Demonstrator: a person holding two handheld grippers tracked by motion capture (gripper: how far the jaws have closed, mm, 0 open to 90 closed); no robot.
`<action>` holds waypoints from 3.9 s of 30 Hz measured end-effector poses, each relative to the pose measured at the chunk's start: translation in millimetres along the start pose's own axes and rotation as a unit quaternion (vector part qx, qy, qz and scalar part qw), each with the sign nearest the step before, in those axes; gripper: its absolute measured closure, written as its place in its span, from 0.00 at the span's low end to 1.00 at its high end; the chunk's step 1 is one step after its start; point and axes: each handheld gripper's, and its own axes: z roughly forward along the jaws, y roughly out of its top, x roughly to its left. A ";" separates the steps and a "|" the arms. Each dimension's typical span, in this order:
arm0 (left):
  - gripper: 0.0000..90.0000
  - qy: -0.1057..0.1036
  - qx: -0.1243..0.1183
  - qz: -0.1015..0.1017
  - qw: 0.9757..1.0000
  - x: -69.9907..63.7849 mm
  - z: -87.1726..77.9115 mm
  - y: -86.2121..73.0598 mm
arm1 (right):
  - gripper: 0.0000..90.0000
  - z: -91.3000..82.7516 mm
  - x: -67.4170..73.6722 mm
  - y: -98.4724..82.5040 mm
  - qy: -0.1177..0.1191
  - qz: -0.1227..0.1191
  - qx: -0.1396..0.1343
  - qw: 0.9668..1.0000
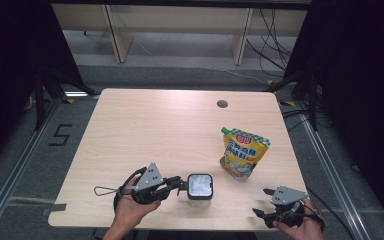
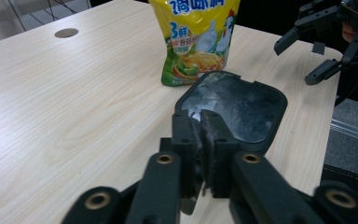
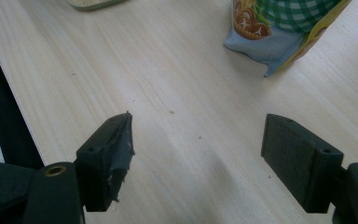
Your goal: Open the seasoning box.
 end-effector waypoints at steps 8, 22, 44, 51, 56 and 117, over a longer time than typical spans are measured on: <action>0.98 -0.007 0.005 -0.006 1.000 -1.5 12.3 -2.3 | 0.29 -0.1 0.5 -0.1 0.002 0.001 0.002 1.000; 0.99 -0.008 0.008 -0.013 1.000 1.0 10.4 -4.1 | 0.29 -0.9 1.6 0.7 0.003 0.004 -0.002 1.000; 0.99 -0.015 -0.012 -0.049 0.999 3.7 9.9 -11.2 | 0.79 6.9 22.8 51.8 0.064 -0.031 -0.153 0.986; 0.98 -0.019 -0.016 -0.043 0.999 5.3 9.4 -13.1 | 0.84 19.8 28.5 73.8 0.083 -0.040 -0.159 0.983; 0.97 -0.020 -0.022 -0.047 0.998 6.3 9.5 -14.3 | 0.85 29.2 35.0 87.0 0.084 -0.065 -0.156 0.982; 0.82 -0.030 0.038 0.037 0.998 10.5 24.8 -50.3 | 0.85 72.6 72.7 164.8 0.107 -0.107 -0.189 0.970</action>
